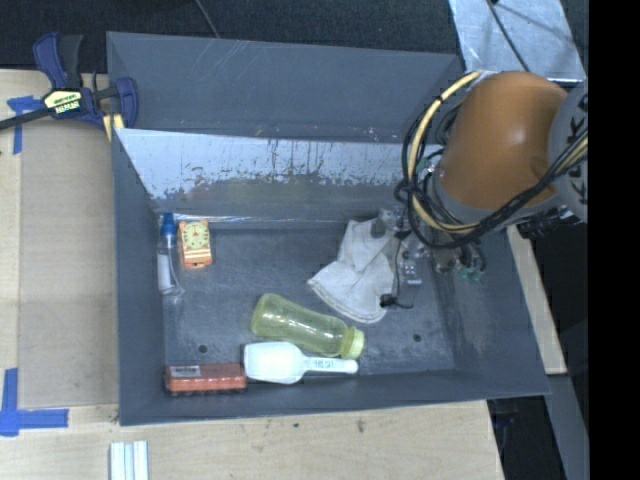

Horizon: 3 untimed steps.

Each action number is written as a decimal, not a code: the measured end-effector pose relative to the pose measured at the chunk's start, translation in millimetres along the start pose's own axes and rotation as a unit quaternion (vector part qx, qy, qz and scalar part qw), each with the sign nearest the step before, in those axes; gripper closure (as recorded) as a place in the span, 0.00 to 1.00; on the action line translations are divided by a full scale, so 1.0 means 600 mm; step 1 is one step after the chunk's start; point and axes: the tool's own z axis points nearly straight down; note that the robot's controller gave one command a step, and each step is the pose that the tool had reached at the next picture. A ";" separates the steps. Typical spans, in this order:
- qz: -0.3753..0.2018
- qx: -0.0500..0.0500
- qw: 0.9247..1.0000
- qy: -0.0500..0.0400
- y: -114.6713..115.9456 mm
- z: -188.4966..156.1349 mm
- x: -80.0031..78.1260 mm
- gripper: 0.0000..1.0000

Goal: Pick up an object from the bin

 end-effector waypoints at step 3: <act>0.099 0.001 0.995 0.004 0.001 0.218 -0.038 1.00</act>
Offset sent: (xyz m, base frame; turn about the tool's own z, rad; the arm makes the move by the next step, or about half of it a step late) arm 0.0240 -0.0005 -0.1280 0.0926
